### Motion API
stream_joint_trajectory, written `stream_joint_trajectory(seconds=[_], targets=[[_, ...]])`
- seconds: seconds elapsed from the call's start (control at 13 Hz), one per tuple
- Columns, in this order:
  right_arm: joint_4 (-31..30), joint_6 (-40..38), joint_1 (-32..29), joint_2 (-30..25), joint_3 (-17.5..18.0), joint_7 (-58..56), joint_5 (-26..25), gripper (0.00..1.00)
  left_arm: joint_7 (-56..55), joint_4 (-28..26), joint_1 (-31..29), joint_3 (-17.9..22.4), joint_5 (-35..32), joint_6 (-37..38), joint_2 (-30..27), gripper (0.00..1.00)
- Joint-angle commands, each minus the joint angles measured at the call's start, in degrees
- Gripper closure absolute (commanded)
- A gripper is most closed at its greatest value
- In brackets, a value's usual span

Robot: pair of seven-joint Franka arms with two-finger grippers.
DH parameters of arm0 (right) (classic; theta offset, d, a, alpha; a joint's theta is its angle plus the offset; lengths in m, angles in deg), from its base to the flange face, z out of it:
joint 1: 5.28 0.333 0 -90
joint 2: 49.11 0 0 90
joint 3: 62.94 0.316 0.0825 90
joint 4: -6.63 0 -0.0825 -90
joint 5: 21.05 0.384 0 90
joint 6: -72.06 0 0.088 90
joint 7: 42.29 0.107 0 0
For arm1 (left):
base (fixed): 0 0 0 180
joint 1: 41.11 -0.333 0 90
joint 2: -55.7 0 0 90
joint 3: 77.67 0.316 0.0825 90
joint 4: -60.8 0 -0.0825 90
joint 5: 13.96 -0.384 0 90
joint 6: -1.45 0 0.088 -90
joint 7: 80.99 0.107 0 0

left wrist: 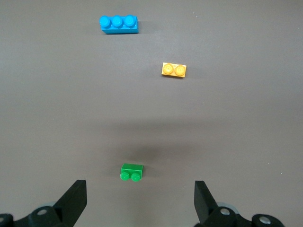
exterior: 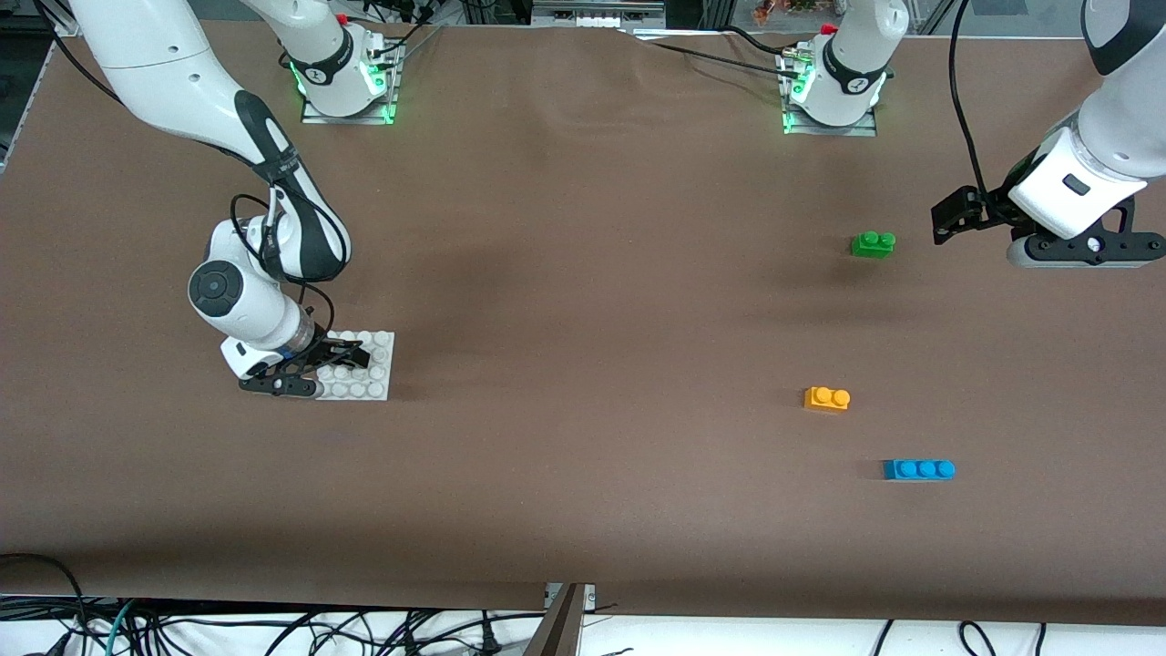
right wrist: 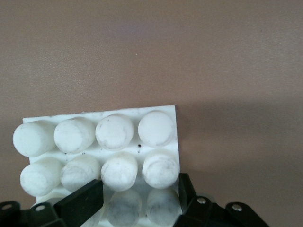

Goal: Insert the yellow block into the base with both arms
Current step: 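Push the white base plate with the right gripper toward the yellow block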

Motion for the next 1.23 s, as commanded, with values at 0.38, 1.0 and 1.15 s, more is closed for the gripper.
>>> stream_joint_trajectory(seconds=[0.38, 1.0, 1.15], targets=[[5.08, 0.84, 1.58, 3.78, 3.67, 7.96, 0.46, 0.26, 0.82, 1.12, -0.24, -0.05, -0.34, 1.05, 0.48, 0.00], [15.10, 0.23, 12.92, 9.75, 3.59, 21.68, 0.20, 0.26, 0.82, 1.21, -0.24, -0.05, -0.34, 1.05, 0.48, 0.00], [16.95, 0.23, 15.12, 10.98, 3.50, 21.96, 0.02, 0.27, 0.82, 1.12, -0.24, -0.05, -0.34, 1.05, 0.48, 0.00]])
